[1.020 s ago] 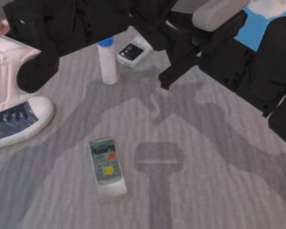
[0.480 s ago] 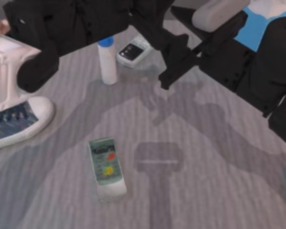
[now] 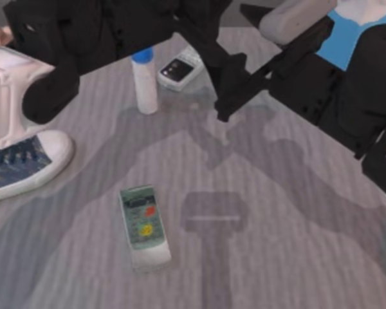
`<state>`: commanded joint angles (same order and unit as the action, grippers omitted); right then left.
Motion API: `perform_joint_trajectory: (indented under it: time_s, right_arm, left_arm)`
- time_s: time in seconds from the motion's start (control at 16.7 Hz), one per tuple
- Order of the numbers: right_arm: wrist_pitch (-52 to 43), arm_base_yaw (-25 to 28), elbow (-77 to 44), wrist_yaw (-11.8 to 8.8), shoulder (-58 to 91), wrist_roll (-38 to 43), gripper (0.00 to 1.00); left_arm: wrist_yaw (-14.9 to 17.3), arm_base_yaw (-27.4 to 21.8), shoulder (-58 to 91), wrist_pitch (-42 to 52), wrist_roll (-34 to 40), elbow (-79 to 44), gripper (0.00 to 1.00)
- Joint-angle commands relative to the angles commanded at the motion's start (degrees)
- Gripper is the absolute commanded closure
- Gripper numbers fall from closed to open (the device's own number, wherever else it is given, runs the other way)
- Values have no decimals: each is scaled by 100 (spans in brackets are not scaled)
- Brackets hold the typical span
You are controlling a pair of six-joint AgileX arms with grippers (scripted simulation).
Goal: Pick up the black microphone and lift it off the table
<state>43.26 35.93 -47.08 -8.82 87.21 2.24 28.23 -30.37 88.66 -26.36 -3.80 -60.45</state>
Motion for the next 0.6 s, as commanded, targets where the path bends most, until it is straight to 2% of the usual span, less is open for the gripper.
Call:
perform_joint_trajectory:
  time_s: [0.24, 0.6]
  right_arm:
    - [-25, -42, 136, 13, -51, -26, 0]
    - [-247, -191, 1150, -180, -1309, -19, 0]
  left_arm:
    - [18, 58, -57, 25, -28, -6, 100]
    - [610, 736, -412, 56, -48, 286, 100]
